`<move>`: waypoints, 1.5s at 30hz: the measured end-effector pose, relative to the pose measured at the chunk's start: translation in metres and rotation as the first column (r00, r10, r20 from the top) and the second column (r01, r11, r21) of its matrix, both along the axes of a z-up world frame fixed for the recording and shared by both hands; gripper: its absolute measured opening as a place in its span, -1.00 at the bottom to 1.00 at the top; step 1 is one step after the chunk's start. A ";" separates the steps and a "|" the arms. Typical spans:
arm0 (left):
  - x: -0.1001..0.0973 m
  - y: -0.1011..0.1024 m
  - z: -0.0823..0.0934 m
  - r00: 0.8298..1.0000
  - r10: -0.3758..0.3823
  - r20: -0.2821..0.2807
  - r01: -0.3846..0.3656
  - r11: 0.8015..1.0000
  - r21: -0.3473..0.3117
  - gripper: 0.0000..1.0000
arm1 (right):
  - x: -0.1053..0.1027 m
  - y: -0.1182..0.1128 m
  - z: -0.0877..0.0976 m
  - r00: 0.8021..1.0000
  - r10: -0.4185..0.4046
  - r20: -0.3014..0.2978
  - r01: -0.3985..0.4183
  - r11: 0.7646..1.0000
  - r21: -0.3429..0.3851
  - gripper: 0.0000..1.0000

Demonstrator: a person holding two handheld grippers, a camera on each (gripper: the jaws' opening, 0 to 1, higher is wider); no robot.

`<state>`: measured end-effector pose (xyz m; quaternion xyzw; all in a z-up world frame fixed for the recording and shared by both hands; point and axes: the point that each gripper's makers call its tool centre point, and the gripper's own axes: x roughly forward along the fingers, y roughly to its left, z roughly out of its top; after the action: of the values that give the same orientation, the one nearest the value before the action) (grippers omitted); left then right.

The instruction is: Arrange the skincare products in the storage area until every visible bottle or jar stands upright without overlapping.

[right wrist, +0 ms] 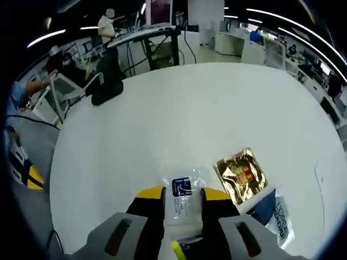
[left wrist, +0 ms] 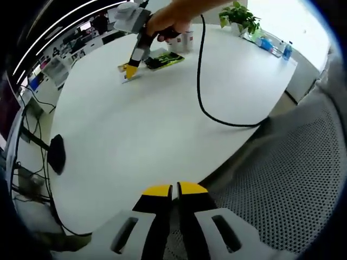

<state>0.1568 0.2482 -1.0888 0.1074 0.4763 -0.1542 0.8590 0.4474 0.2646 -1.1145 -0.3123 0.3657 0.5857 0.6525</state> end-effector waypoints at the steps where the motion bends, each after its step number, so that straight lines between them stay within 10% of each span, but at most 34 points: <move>1: 0.000 0.000 0.000 1.000 0.000 0.000 0.000 1.000 0.000 -1.00 | -0.001 0.001 0.000 1.000 0.017 0.004 -0.017 1.000 0.002 -0.57; 9: 0.001 0.000 0.002 1.000 0.002 0.012 -0.002 1.000 -0.001 -1.00 | -0.002 0.001 -0.001 0.992 0.123 0.020 -0.122 0.992 -0.029 -0.53; 15: 0.002 0.001 0.002 1.000 0.005 0.014 -0.005 1.000 -0.005 -1.00 | -0.020 0.008 0.057 0.999 0.046 0.016 -0.048 0.977 0.206 -0.47; 22: 0.005 0.000 0.006 0.999 0.012 0.041 -0.012 1.000 -0.015 -1.00 | -0.063 -0.038 0.118 0.989 -0.142 -0.035 0.142 0.872 0.469 -0.44; 29: 0.012 -0.001 0.016 0.995 0.028 0.095 -0.024 0.999 -0.042 -0.97 | -0.134 -0.096 0.127 0.941 -0.284 -0.182 0.337 0.762 0.552 -0.22; 32: 0.013 -0.004 0.018 0.994 0.025 0.103 -0.020 0.998 -0.051 -0.97 | -0.163 -0.110 0.122 0.935 -0.269 -0.230 0.353 0.766 0.537 -0.56; 36: 0.014 -0.005 0.020 0.993 0.021 0.113 -0.014 0.998 -0.060 -0.97 | -0.191 -0.126 0.122 0.912 -0.312 -0.266 0.408 0.761 0.505 -0.23; 40: 0.018 -0.011 0.028 0.985 -0.008 0.172 0.018 0.998 -0.059 -0.95 | -0.220 -0.131 0.114 0.909 -0.283 -0.307 0.398 0.810 0.431 -0.28; 45: 0.019 -0.013 0.029 0.984 -0.011 0.175 0.025 0.997 -0.079 -0.93 | -0.227 -0.133 0.135 0.943 -0.282 -0.177 0.332 0.817 0.472 -0.07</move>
<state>0.1759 0.2352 -1.0596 0.0900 0.3915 -0.1711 0.8996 0.2206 0.1320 -0.9799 -0.0422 0.2806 0.5613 0.7774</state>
